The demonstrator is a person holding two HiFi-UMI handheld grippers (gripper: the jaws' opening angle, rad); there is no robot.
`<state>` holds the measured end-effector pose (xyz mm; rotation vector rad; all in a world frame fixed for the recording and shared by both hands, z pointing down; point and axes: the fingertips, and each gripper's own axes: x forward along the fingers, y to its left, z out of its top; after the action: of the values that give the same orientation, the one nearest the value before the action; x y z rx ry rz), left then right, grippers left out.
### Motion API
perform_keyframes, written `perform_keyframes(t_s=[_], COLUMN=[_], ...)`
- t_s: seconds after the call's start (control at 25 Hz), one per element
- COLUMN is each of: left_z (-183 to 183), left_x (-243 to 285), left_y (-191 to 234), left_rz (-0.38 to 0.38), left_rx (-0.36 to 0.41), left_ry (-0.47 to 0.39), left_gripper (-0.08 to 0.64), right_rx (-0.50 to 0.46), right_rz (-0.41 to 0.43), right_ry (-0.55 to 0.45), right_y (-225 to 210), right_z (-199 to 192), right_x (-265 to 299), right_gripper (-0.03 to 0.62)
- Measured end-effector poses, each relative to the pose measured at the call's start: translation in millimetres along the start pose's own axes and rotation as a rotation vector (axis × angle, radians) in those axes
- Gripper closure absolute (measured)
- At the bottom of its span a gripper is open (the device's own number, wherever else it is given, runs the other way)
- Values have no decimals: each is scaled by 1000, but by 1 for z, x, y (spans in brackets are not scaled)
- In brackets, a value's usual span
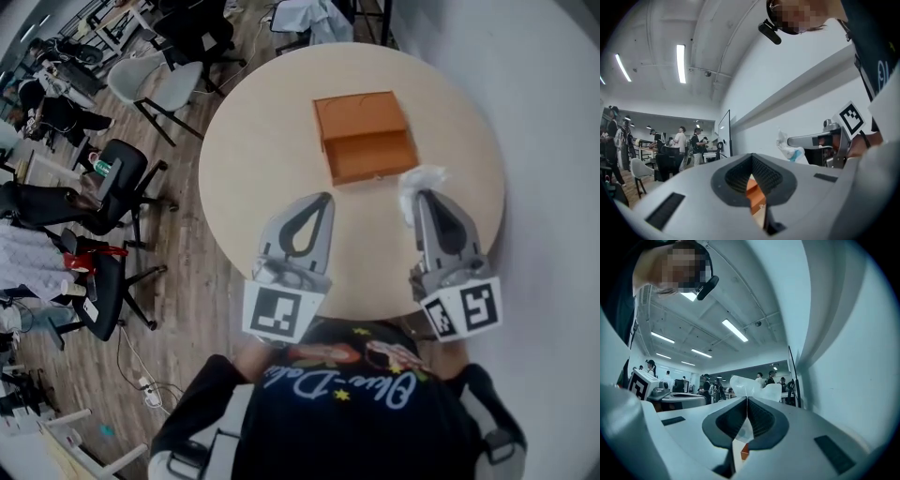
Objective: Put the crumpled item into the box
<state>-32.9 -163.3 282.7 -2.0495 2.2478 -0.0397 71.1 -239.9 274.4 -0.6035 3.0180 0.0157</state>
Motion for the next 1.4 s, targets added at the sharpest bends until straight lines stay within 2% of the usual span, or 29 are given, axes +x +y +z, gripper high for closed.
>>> perform_keyframes(t_s=[0.32, 0.64, 1.0, 1.4], left_z=[0, 7, -2, -11], left_x=[5, 10, 14, 37], left_y=[-13, -15, 12, 37], left_rz=[139, 229, 240, 226], left_rx=[-2, 21, 25, 10], left_ry=[22, 44, 67, 72], left_gripper=[568, 568, 568, 568], right_rx=[7, 24, 37, -9], right_rz=[130, 196, 206, 188], right_ry=[-2, 26, 52, 109], right_y=[-23, -41, -36, -47], right_z=[1, -3, -19, -43], right_x=[5, 11, 51, 91], right_gripper=[590, 589, 590, 589])
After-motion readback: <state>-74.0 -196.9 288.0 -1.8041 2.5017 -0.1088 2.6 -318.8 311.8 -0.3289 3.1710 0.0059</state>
